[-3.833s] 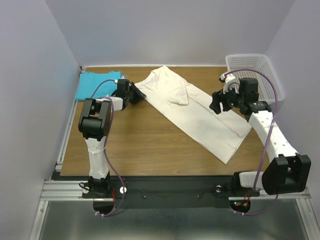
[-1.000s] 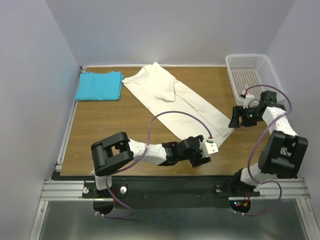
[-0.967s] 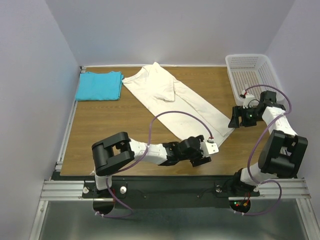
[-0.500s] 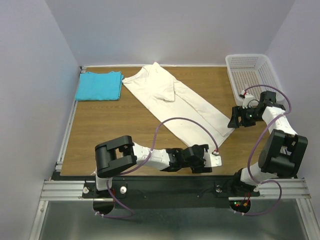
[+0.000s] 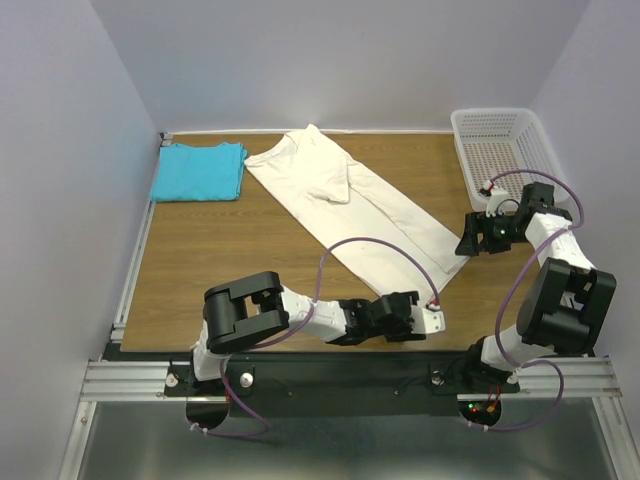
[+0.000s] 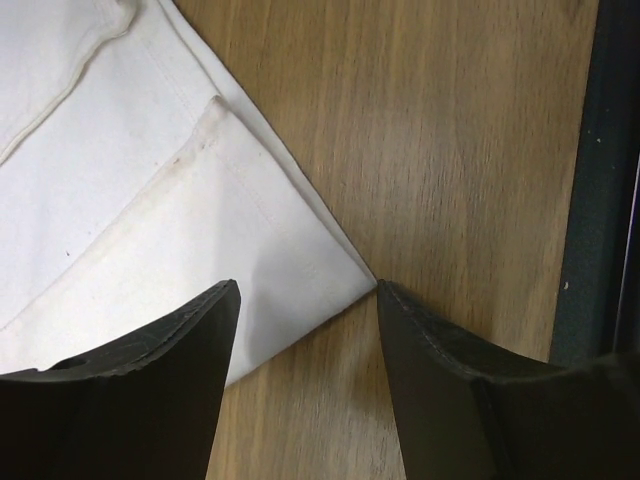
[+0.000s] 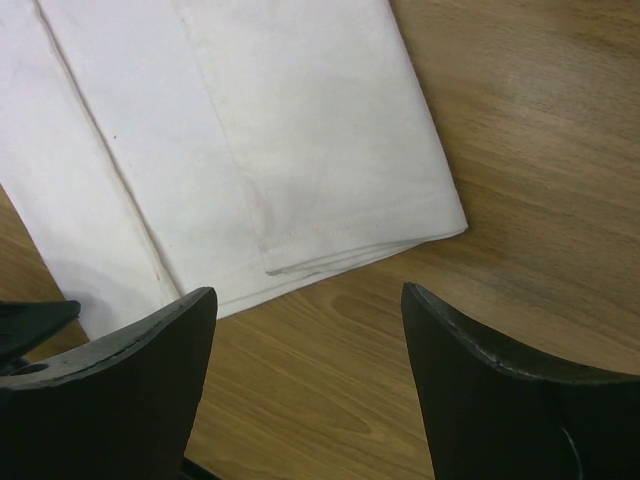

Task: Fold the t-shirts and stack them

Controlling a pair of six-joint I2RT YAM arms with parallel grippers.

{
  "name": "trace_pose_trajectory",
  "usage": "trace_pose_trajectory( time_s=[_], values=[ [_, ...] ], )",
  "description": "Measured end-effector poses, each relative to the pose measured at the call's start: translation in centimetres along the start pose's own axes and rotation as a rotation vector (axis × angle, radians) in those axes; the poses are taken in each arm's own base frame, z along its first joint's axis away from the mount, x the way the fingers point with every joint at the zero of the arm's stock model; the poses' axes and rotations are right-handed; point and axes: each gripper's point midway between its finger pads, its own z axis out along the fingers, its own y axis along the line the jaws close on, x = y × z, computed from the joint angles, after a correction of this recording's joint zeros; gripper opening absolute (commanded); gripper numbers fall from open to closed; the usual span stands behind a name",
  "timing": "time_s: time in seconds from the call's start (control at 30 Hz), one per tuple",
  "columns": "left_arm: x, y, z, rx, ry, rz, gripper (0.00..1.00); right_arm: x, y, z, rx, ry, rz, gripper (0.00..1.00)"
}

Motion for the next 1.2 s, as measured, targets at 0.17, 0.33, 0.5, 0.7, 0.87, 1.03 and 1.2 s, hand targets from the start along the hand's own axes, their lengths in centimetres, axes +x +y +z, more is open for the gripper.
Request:
trace_pose_trajectory(
  time_s=[0.17,0.33,0.5,0.7,0.87,1.03,1.2],
  values=[
    [0.0,0.1,0.4,-0.014,-0.004,-0.01,0.59,0.1,0.0,0.0,-0.004,-0.001,-0.006,0.8],
    [0.0,0.2,0.7,-0.027,-0.003,-0.03,0.54,0.9,0.2,0.3,-0.013,0.017,0.0,0.8],
    [0.0,0.1,1.0,-0.026,-0.007,-0.06,0.39,1.4,0.3,0.4,-0.018,0.027,0.003,0.8],
    [0.3,0.3,1.5,-0.024,-0.007,-0.1,0.0,1.5,0.1,0.3,-0.013,0.031,0.009,0.8],
    [0.2,0.4,1.6,-0.02,-0.012,-0.117,0.0,1.6,-0.1,0.2,-0.005,0.037,0.006,0.8],
    [0.3,0.4,1.3,-0.003,-0.019,-0.139,0.0,2.2,-0.4,0.9,-0.008,0.064,0.045,0.78],
    [0.5,0.3,0.7,0.015,-0.014,-0.155,0.0,2.8,-1.8,2.8,0.011,0.103,0.145,0.75]
  ],
)
